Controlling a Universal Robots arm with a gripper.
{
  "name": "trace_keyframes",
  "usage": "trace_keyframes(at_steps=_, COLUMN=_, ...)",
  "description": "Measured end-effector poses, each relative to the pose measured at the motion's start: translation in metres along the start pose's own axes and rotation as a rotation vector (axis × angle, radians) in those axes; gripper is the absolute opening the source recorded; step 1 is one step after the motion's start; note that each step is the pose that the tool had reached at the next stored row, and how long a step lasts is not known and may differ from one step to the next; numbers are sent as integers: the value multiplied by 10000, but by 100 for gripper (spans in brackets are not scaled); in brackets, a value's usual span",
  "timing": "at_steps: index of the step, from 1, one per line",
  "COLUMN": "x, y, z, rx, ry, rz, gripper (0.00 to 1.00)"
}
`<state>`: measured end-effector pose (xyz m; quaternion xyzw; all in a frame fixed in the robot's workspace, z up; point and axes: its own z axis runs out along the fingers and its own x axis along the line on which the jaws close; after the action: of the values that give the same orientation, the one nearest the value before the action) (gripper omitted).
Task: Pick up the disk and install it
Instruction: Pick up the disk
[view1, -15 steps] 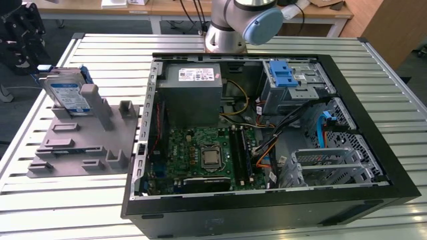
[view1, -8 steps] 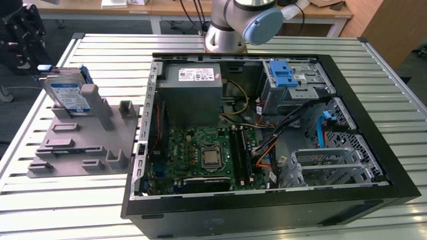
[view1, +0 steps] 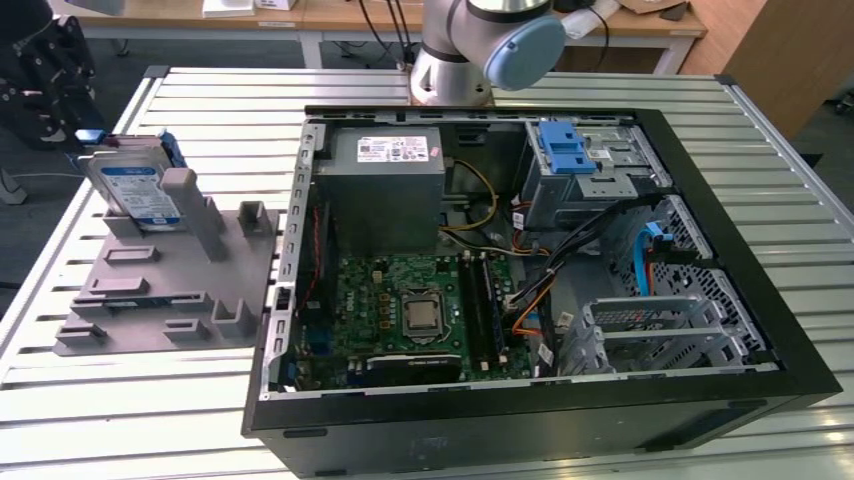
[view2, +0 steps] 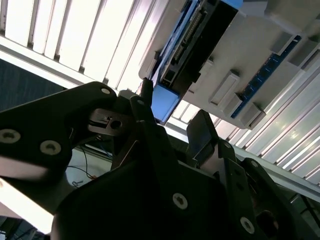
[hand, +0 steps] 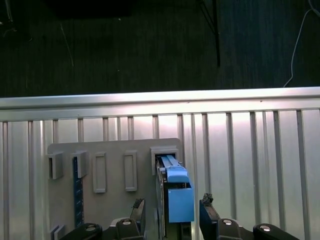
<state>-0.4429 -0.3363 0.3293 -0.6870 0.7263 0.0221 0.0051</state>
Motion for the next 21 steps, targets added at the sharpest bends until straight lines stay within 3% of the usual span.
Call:
trace_keyframes(at_steps=4, x=-36, y=4, z=27, rx=2, ry=-1, rz=0, gripper=55)
trace_keyframes(at_steps=17, x=-40, y=4, z=37, rx=0, ry=0, rz=0, gripper=55)
trace_keyframes(at_steps=21, x=-39, y=19, z=74, rx=0, ry=0, rz=-4, gripper=55)
